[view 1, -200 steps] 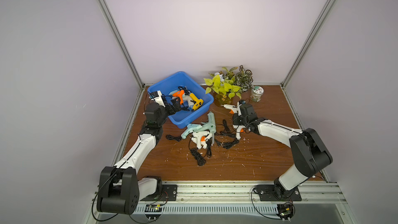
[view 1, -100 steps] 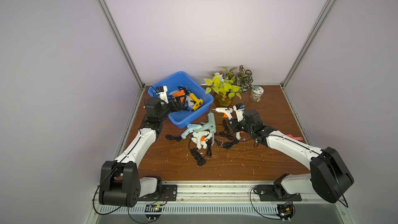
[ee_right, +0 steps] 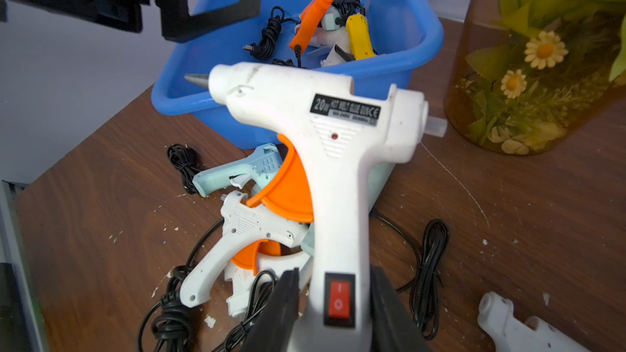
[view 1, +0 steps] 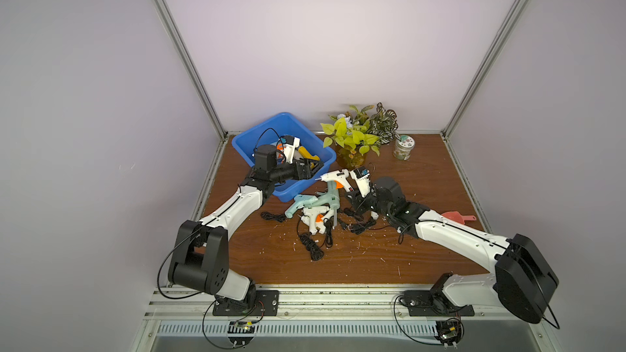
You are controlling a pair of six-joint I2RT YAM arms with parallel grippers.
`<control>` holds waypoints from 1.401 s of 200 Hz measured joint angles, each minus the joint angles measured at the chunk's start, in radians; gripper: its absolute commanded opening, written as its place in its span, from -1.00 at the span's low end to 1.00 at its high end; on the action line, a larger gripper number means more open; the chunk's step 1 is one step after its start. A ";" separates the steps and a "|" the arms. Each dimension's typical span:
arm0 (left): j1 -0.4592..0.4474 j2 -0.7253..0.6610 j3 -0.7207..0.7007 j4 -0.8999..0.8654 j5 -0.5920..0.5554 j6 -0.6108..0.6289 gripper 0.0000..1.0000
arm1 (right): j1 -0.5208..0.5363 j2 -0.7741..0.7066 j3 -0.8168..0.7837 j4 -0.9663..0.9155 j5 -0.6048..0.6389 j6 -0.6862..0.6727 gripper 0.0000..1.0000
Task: Put the hot melt glue gun into the storage box
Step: Pick up the hot melt adhesive gun from the center of the board.
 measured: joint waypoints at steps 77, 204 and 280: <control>-0.047 0.032 0.019 -0.022 0.086 0.031 0.51 | 0.024 0.000 0.035 0.021 0.025 -0.043 -0.71; -0.054 0.040 0.010 0.109 0.171 -0.046 0.11 | 0.050 0.035 0.076 0.026 0.074 -0.068 -0.69; -0.054 0.049 0.010 0.095 0.166 -0.037 -0.34 | 0.052 0.035 0.077 0.034 0.104 -0.073 -0.69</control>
